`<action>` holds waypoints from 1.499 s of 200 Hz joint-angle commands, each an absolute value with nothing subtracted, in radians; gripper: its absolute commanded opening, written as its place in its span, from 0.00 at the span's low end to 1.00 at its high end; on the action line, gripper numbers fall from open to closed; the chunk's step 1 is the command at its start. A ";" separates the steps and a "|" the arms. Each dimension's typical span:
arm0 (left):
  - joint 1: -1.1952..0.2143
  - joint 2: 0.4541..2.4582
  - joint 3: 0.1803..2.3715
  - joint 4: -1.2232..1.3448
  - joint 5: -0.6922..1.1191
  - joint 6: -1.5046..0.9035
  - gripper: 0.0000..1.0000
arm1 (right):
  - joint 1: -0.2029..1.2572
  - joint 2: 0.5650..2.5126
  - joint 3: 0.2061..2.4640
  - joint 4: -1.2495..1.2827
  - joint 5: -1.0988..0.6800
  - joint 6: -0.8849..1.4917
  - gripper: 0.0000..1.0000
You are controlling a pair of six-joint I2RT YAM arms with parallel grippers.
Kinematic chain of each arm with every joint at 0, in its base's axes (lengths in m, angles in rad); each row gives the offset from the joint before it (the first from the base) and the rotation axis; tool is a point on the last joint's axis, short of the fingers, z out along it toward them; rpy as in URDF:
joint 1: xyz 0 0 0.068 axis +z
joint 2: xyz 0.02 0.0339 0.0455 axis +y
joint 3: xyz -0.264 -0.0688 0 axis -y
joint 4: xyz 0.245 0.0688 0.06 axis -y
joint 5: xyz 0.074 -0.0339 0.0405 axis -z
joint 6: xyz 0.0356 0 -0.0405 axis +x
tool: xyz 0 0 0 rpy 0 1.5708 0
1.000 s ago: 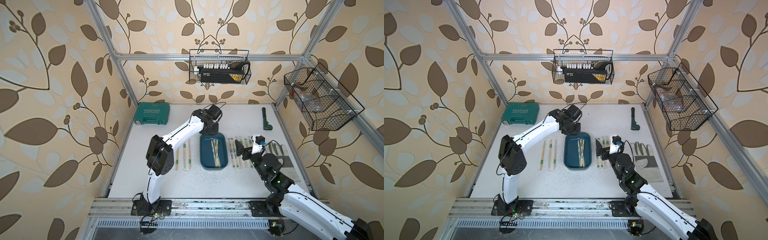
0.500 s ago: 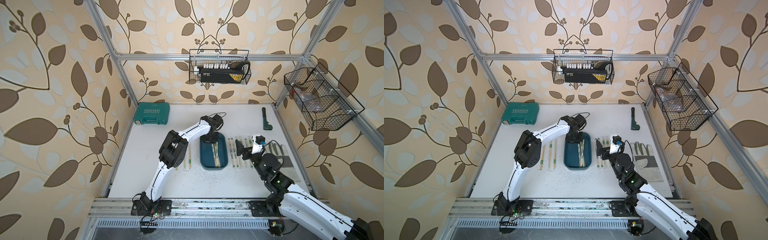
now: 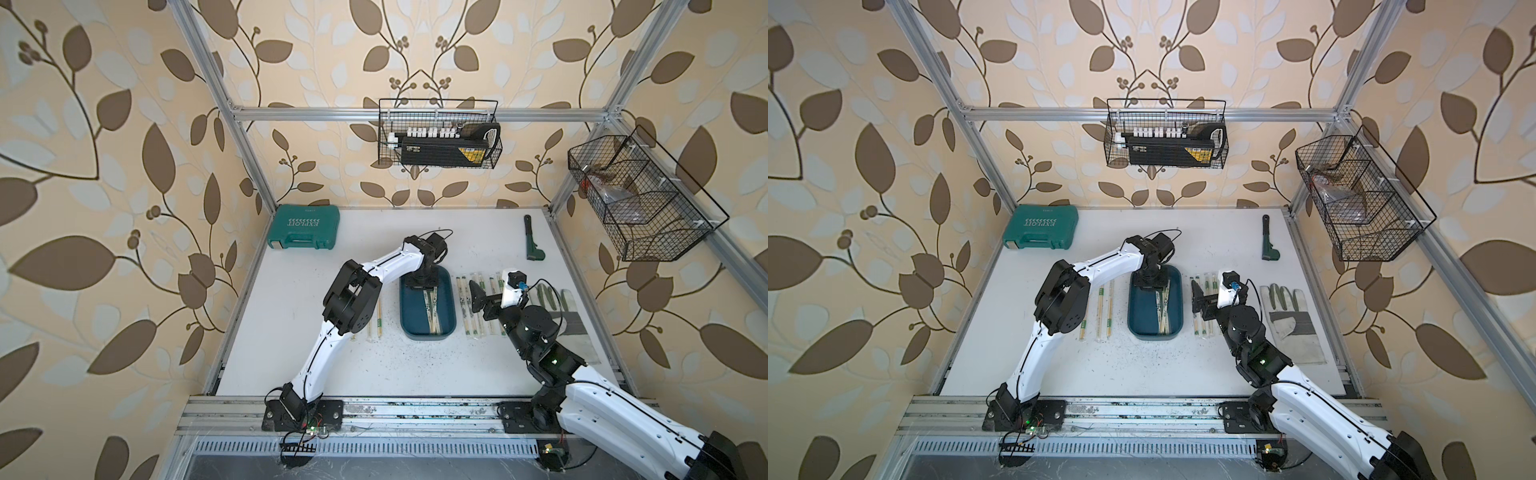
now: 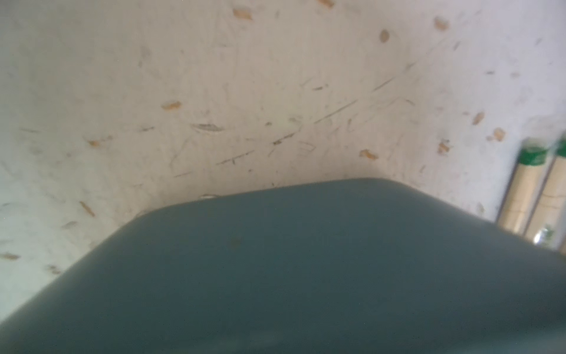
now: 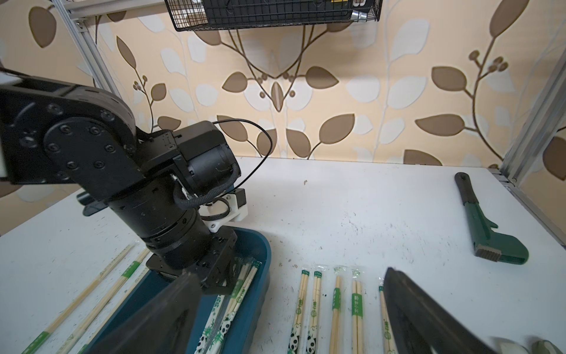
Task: Take the paired disposable chopsticks out of the storage box
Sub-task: Pick up the paired disposable chopsticks from the storage box, then place the paired disposable chopsticks at the center of the board.
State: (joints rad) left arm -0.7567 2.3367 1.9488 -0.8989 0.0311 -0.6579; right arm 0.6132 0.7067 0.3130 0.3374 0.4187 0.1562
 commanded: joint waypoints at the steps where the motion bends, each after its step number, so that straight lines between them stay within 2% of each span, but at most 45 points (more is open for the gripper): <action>1: -0.756 2.367 1.956 -0.928 0.022 -0.665 0.30 | 0.618 0.704 0.316 0.339 0.421 0.160 0.96; 12: -0.756 2.372 1.954 -0.927 0.018 -0.665 0.29 | 0.619 0.703 0.314 0.339 0.419 0.160 0.96; 44: -0.761 2.390 1.959 -0.935 0.017 -0.660 0.11 | 0.618 0.703 0.315 0.340 0.418 0.161 0.96; 86: -0.761 2.350 1.960 -0.942 -0.004 -0.654 0.04 | 0.618 0.707 0.316 0.341 0.417 0.161 0.96; 197: -0.761 2.037 1.982 -0.961 -0.055 -0.636 0.02 | 0.618 0.721 0.321 0.342 0.413 0.160 0.97; 235: -0.756 1.953 2.017 -1.068 -0.085 -0.616 0.02 | 0.618 0.723 0.322 0.340 0.413 0.160 0.97; 276: -0.652 1.703 1.756 -1.011 -0.071 -0.584 0.03 | 0.618 0.718 0.322 0.340 0.394 0.154 0.97; 300: -0.532 1.541 1.540 -0.927 -0.054 -0.522 0.03 | 0.618 0.728 0.317 0.373 0.241 0.118 0.97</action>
State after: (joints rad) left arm -0.6426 1.6981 1.6909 -0.9768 -0.0486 -0.5968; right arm 0.6132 0.7235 0.3130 0.3389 0.3832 0.1520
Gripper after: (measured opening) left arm 0.051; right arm 0.965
